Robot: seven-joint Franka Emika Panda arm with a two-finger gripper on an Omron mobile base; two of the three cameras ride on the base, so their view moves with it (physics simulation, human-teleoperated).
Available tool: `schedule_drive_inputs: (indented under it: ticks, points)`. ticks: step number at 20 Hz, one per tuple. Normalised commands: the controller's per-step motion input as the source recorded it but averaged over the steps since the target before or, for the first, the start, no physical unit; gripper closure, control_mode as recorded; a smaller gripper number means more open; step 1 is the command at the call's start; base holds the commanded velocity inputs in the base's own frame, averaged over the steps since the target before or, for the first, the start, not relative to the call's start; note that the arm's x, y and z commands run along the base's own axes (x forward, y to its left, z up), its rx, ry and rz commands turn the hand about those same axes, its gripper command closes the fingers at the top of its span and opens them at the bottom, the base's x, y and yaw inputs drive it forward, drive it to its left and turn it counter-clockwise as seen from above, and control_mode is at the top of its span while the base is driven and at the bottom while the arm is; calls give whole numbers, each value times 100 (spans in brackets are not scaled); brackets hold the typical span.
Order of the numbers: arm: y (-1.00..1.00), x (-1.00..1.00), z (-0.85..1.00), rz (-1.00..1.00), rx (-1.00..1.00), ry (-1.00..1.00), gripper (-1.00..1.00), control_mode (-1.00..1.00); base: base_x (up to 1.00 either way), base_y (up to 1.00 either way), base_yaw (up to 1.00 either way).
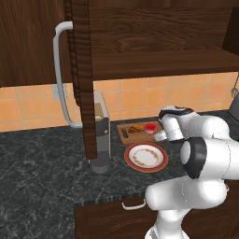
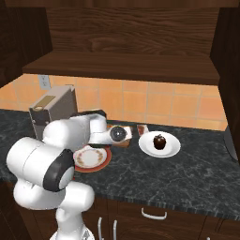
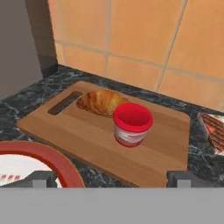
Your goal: From the different types of pastries on the counter, select a croissant and place it on the cutting board. Then retrieve a jar of jam from the cabinet and place it alongside the croissant on the cutting board.
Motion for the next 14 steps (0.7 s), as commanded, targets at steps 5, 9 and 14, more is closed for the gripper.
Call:
schedule_drive_inputs:
  ticks: [5, 9, 14]
  points:
    - [-35, -100, 85, -1, -3, -38, -100, -100, 0, 0, 0]
    - [-37, -95, 98, 0, -3, -35, -100, -100, 0, 0, 0]
    - [-34, -98, 97, -2, 0, -22, -100, -100, 0, 0, 0]
